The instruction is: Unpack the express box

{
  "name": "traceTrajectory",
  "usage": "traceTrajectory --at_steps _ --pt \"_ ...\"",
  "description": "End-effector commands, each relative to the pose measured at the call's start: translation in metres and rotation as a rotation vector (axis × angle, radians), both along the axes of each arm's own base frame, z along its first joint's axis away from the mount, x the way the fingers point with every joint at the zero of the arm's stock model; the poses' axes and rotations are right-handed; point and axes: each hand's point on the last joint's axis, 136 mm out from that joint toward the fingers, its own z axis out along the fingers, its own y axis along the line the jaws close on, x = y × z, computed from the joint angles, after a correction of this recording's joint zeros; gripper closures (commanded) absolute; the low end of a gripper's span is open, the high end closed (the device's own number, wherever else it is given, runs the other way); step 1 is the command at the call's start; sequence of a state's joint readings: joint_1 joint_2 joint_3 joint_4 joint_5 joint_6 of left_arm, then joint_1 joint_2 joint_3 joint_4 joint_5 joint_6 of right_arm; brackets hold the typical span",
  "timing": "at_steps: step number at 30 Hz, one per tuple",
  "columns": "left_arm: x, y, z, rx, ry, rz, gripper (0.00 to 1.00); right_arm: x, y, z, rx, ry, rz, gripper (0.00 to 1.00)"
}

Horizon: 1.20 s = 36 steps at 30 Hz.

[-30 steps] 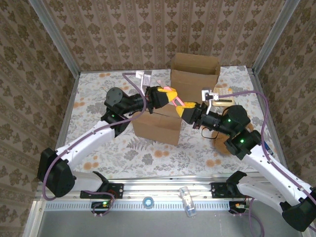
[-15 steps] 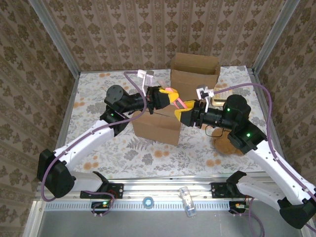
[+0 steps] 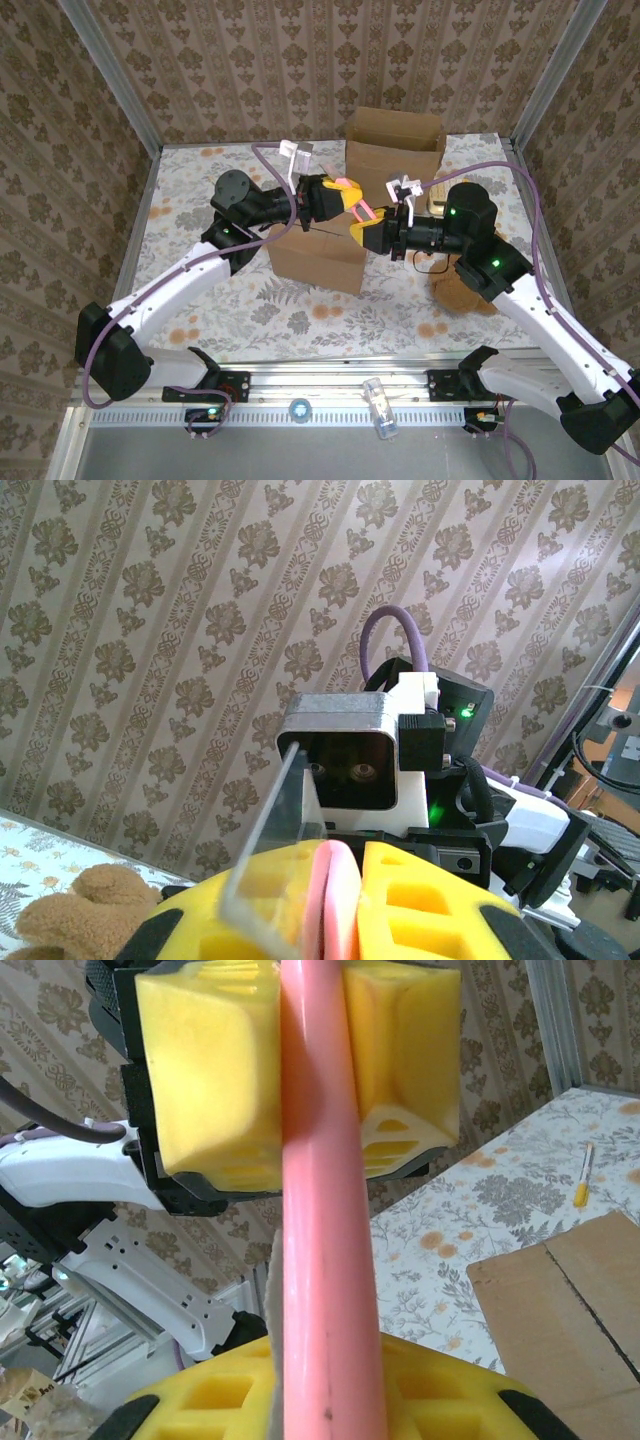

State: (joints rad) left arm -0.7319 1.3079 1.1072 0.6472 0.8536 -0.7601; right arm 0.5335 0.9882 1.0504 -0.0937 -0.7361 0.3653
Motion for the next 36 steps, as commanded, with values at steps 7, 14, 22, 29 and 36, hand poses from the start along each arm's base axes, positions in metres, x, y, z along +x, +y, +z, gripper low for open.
traceTrajectory --at_steps 7,14,22,29,36 --pt "0.006 0.002 0.013 -0.028 -0.053 0.042 1.00 -0.010 -0.009 0.033 0.113 -0.090 -0.013 0.72" --pt "0.006 0.003 0.013 -0.032 -0.053 0.045 1.00 -0.007 -0.005 0.037 0.158 -0.081 0.001 0.78" --pt "0.009 0.005 0.010 -0.033 -0.046 0.055 1.00 -0.001 -0.005 0.039 0.194 -0.078 -0.016 0.94" --pt "0.015 0.011 0.007 -0.031 -0.037 0.081 0.70 0.010 -0.012 0.034 0.192 -0.053 -0.105 1.00" --pt "0.029 0.038 0.002 0.025 -0.022 0.200 0.00 0.026 -0.026 0.013 0.129 0.024 -0.252 1.00"
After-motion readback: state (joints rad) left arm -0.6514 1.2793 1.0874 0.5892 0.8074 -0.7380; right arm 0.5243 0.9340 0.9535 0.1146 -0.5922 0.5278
